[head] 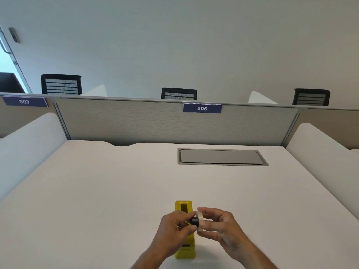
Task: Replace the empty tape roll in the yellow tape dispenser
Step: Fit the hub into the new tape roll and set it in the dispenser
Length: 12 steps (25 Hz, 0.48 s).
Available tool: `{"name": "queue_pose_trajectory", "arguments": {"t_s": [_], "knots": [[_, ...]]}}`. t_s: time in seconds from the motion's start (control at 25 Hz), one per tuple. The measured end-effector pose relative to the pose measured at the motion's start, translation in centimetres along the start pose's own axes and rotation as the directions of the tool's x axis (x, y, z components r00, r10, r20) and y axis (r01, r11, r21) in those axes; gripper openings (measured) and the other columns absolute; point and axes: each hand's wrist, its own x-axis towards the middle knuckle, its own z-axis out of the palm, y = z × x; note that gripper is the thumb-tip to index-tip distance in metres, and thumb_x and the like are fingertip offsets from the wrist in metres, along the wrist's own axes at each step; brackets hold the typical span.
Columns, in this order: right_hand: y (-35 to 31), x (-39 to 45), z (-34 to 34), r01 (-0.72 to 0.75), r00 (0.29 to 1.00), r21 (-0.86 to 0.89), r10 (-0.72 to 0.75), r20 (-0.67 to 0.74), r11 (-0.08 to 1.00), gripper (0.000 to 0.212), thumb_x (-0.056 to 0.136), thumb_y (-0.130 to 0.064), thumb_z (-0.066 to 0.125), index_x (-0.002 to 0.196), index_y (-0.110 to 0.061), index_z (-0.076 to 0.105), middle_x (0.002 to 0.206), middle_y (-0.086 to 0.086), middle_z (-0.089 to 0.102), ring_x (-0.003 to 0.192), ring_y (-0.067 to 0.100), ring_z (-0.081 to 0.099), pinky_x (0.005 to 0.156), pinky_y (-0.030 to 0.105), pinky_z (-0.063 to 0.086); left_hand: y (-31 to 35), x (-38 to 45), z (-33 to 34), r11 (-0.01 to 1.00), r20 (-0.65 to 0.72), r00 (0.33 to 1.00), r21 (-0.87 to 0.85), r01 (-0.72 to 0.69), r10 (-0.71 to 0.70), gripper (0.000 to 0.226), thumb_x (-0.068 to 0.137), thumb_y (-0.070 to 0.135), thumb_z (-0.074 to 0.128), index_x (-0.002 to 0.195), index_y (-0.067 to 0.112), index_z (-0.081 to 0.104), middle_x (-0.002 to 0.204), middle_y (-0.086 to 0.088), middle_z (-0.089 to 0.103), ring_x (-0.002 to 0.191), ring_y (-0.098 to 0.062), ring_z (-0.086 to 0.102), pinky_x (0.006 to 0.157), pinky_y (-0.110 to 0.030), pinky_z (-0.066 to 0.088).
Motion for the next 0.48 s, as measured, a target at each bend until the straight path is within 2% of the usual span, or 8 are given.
{"name": "queue_pose_trajectory", "arguments": {"t_s": [0.12,0.24,0.4,0.48], "knots": [[0.07,-0.14,-0.10,0.003,1.000,0.018,-0.003,0.011,1.000,0.047,0.066,0.004,0.085,0.110,-0.006,0.074,0.109,0.016,0.075,0.100,0.036,0.071,0.075,0.043,0.061,0.02,0.08,0.07,0.999,-0.009,1.000,-0.030,0.013,-0.013,0.038,0.085,0.013,0.074,0.114,0.037,0.071,0.096,0.015,0.072,0.088,-0.007,0.068,0.087,-0.027,0.057],[0.07,-0.09,-0.13,0.004,1.000,0.023,-0.004,0.018,1.000,0.045,0.067,0.003,0.086,0.109,-0.007,0.075,0.110,0.016,0.075,0.100,0.037,0.071,0.076,0.044,0.061,0.02,0.06,0.03,0.999,-0.013,1.000,-0.042,0.023,-0.024,0.039,0.085,0.013,0.073,0.106,0.047,0.072,0.091,0.015,0.072,0.082,-0.009,0.069,0.083,-0.027,0.058],[0.28,-0.02,-0.05,0.007,1.000,0.043,-0.008,0.016,0.999,0.042,0.071,0.004,0.084,0.110,-0.006,0.075,0.112,0.017,0.074,0.101,0.038,0.071,0.077,0.045,0.061,0.08,-0.05,0.09,0.997,-0.027,0.999,-0.069,0.036,-0.038,0.040,0.085,0.013,0.073,0.104,0.048,0.072,0.091,0.017,0.074,0.084,-0.009,0.070,0.085,-0.032,0.060],[0.42,0.01,0.02,0.006,1.000,0.044,-0.007,0.020,0.999,0.042,0.070,0.003,0.085,0.110,-0.006,0.075,0.112,0.017,0.074,0.101,0.039,0.070,0.078,0.047,0.061,0.11,-0.10,0.08,0.999,-0.013,1.000,-0.047,0.027,-0.027,0.044,0.085,0.013,0.073,0.102,0.054,0.071,0.089,0.021,0.073,0.085,-0.007,0.069,0.085,-0.030,0.060]]}}
